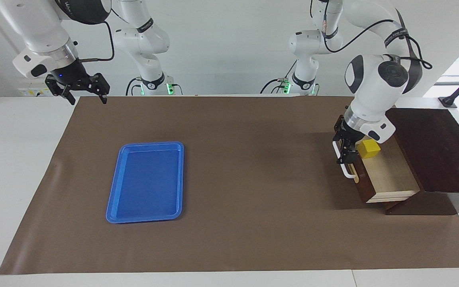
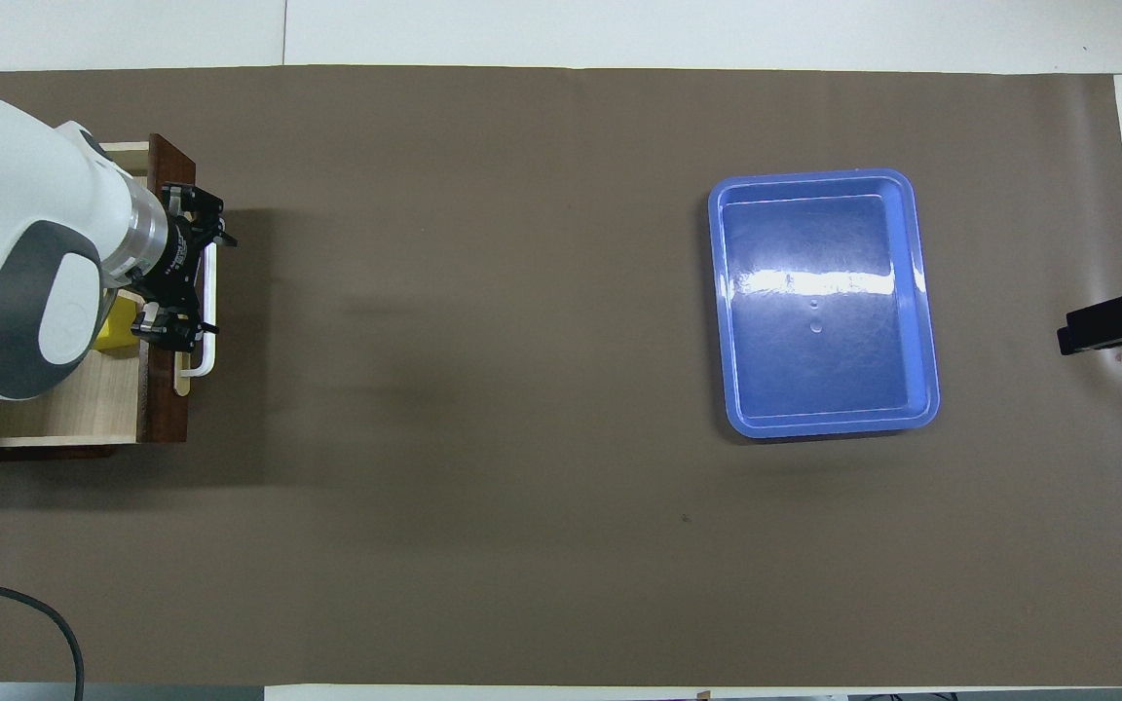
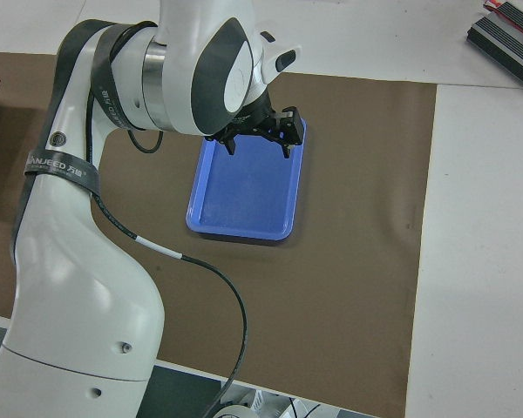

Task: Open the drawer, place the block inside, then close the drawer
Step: 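Push the drawer shut with the left gripper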

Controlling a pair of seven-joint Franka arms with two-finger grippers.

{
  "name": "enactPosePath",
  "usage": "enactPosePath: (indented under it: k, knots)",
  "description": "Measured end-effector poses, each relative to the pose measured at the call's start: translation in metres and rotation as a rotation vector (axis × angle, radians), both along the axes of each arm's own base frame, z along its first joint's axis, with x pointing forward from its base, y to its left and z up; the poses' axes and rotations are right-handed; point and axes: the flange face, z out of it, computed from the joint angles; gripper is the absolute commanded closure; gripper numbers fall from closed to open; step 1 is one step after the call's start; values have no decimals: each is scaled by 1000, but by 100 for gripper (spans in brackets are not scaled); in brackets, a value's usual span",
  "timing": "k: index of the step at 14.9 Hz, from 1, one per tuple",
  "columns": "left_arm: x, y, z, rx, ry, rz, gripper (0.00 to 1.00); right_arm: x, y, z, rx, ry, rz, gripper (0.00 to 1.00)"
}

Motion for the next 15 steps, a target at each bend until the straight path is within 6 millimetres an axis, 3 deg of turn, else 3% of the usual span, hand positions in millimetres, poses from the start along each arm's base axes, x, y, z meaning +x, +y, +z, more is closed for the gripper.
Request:
enactPosePath:
  k: [2, 4, 8, 13, 15]
  knots:
    - [-1, 16, -14, 22, 1, 14, 0, 1, -1, -5, 2, 5, -2, 0]
    - [2, 45, -17, 26, -7, 44, 0, 1, 0, -5, 2, 6, -1, 0]
    - [7, 98, -13, 34, -21, 72, 0, 1, -1, -5, 2, 6, -2, 0]
    - [6, 183, -7, 60, -40, 94, 0, 0, 0, -3, 2, 3, 0, 0]
    - [4, 198, -6, 54, -41, 91, 0, 0, 1, -3, 2, 2, 0, 0]
